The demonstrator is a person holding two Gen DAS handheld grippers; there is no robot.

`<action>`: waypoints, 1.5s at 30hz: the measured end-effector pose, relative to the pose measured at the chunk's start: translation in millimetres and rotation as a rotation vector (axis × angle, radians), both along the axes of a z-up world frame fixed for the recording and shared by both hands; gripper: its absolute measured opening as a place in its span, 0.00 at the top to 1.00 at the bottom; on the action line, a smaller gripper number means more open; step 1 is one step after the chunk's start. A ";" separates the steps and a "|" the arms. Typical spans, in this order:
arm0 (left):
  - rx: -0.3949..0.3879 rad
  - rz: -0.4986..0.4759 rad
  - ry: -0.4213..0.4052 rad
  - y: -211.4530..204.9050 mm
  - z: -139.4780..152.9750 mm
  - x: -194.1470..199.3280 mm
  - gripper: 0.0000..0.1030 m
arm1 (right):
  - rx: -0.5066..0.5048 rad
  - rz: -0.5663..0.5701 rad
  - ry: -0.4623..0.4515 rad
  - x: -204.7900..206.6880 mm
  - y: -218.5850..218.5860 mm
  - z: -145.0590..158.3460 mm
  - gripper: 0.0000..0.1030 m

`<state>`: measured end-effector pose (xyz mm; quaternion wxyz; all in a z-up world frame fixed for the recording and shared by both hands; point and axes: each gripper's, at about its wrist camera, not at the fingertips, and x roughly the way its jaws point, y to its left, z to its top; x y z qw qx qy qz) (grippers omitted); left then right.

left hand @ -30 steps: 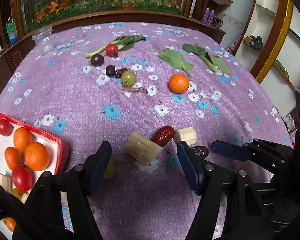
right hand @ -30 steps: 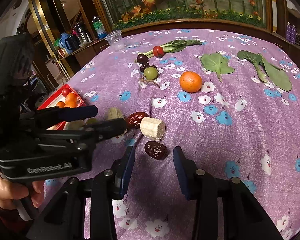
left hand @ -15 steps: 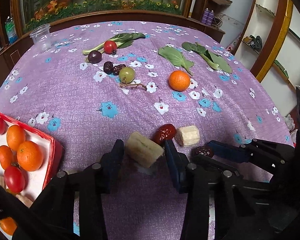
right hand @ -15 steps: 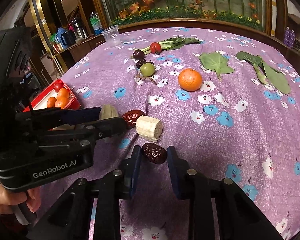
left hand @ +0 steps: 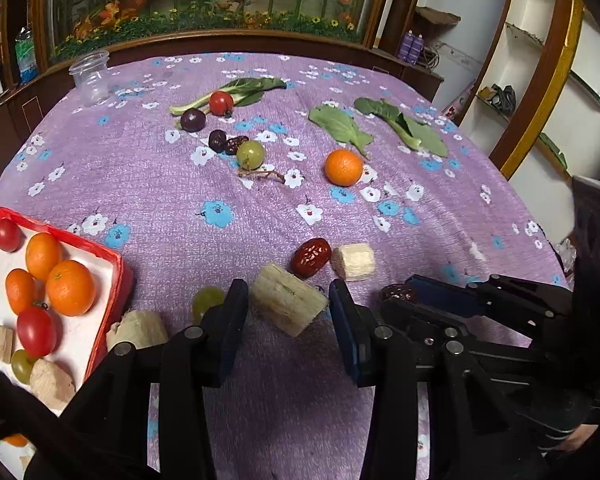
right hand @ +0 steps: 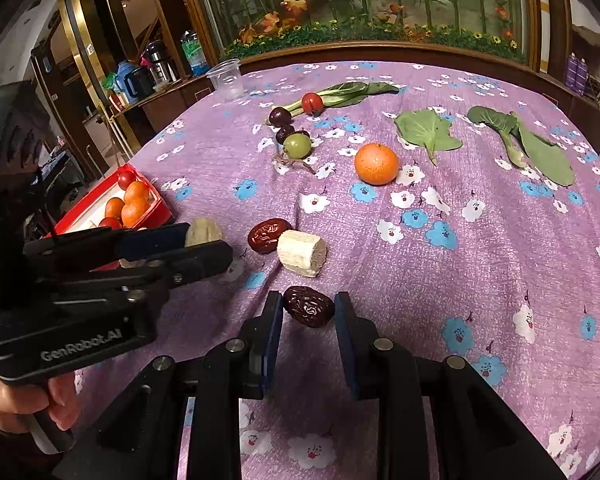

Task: Organize fruits
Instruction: 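Grasp a beige sugarcane piece with the left tool while the right tool grasps a dried date, then carry the sugarcane piece with the left tool while the right tool carries the date to the tray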

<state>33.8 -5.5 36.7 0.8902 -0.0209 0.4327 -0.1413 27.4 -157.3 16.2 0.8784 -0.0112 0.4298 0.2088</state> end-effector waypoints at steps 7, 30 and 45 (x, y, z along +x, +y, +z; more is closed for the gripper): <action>-0.011 0.000 -0.026 3.0 10.7 -10.2 0.62 | -0.002 -0.001 -0.004 -4.1 0.7 3.8 0.74; -0.072 0.084 -0.100 59.5 41.2 -64.2 0.62 | 0.021 0.073 -0.050 -28.4 22.1 31.1 0.74; -0.110 0.309 -0.072 142.5 46.2 -69.7 0.62 | 0.085 0.242 -0.021 -23.1 91.4 57.5 0.74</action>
